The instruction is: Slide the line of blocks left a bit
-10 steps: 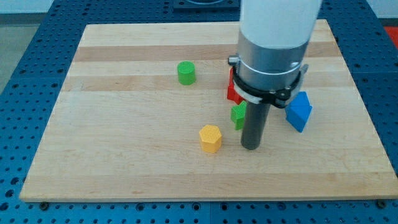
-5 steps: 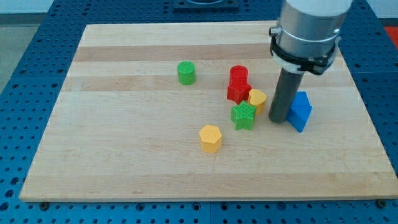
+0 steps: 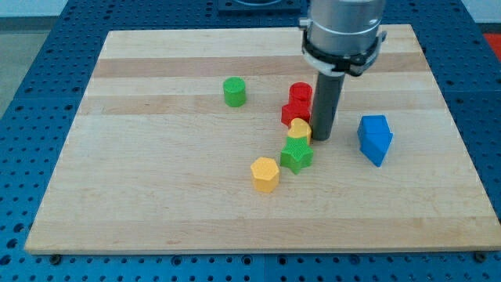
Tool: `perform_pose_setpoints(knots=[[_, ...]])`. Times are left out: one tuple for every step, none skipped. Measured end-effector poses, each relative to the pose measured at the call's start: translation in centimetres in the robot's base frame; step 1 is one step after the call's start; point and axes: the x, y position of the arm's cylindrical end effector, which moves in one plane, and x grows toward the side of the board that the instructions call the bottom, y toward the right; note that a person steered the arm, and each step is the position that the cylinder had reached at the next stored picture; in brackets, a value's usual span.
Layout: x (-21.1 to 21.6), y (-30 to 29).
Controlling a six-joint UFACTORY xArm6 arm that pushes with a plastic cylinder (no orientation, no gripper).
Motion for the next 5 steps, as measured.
perform_pose_setpoints(knots=[[1.2, -0.7], [1.0, -1.0], [-0.1, -1.0], [-0.1, -2.7], [-0.4, -5.1]])
